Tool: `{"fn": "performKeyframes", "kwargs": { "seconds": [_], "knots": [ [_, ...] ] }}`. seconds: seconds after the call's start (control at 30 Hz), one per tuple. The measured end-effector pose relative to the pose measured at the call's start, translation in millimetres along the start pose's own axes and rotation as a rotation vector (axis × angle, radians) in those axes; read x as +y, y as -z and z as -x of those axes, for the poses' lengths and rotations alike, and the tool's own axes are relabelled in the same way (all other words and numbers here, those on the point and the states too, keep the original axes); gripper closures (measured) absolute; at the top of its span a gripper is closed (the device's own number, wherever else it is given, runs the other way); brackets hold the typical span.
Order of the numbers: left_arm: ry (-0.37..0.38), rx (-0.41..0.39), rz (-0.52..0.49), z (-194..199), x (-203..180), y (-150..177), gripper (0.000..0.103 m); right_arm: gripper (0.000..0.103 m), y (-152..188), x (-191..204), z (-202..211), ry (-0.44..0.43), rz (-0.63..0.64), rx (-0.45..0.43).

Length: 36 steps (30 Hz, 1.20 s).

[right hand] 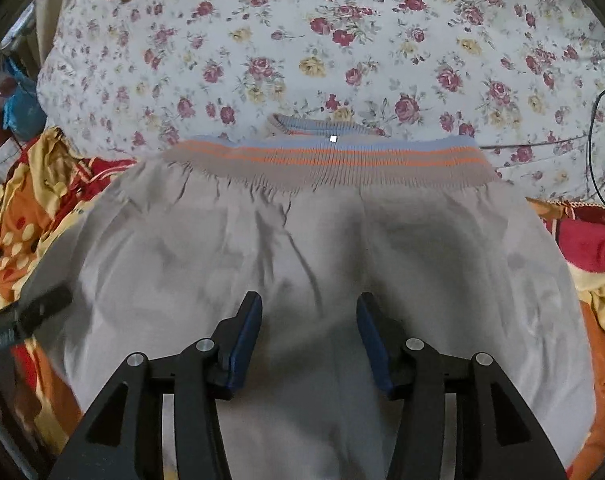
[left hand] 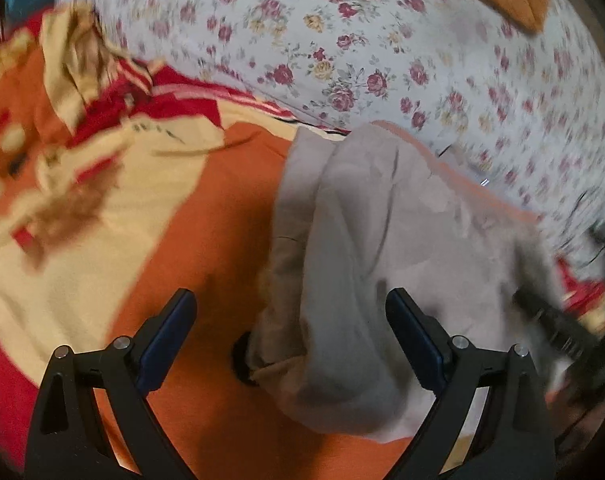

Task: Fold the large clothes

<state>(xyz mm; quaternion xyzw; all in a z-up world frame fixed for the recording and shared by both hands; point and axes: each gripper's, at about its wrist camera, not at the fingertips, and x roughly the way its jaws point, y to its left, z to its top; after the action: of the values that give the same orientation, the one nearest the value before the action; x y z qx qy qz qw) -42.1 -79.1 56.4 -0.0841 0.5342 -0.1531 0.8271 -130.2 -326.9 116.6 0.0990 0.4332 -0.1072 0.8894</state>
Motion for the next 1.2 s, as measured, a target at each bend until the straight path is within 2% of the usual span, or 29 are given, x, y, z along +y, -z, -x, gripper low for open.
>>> {"fn": "performKeyframes", "kwargs": {
  "seconds": [0.1, 0.2, 0.37, 0.5, 0.7, 0.77, 0.8, 0.87, 0.9, 1.0, 1.07, 1.2],
  "knots": [
    [0.049, 0.034, 0.050, -8, 6, -2, 0.007, 0.052, 8, -6, 7, -0.027, 0.011, -0.006],
    [0.023, 0.036, 0.059, -17, 4, -3, 0.007, 0.052, 9, -14, 9, -0.066, -0.019, -0.042],
    [0.016, 0.026, 0.050, -26, 0, -1, 0.007, 0.052, 14, -31, -19, -0.105, -0.116, 0.028],
    [0.026, 0.021, 0.055, -34, 2, -1, 0.007, 0.051, 17, -32, -19, -0.117, -0.124, 0.020],
    [0.059, 0.011, 0.076, -40, 4, -10, 0.008, 0.043, 18, -28, -19, -0.118, -0.117, 0.016],
    [0.124, 0.026, 0.058, -41, -1, -12, 0.028, 0.040, 17, -25, -21, -0.116, -0.109, 0.017],
    [0.169, 0.047, 0.053, -41, -3, -13, 0.056, 0.040, 17, -25, -21, -0.114, -0.105, 0.019],
    [0.215, 0.060, 0.044, -37, -7, -15, 0.068, 0.040, 16, -25, -21, -0.111, -0.097, 0.024],
    [0.234, 0.056, 0.037, -34, -7, -16, 0.078, 0.040, 16, -25, -21, -0.110, -0.095, 0.026],
    [0.244, 0.059, 0.050, -30, -5, -16, 0.079, 0.040, 16, -26, -19, -0.119, -0.099, 0.023],
    [0.223, 0.055, 0.046, -30, -6, -15, 0.079, 0.040, 14, -27, -13, -0.136, -0.106, -0.003],
    [0.178, 0.040, 0.011, -30, -16, -13, 0.078, 0.041, 6, -23, -3, -0.107, -0.077, -0.039]
  ]
}}
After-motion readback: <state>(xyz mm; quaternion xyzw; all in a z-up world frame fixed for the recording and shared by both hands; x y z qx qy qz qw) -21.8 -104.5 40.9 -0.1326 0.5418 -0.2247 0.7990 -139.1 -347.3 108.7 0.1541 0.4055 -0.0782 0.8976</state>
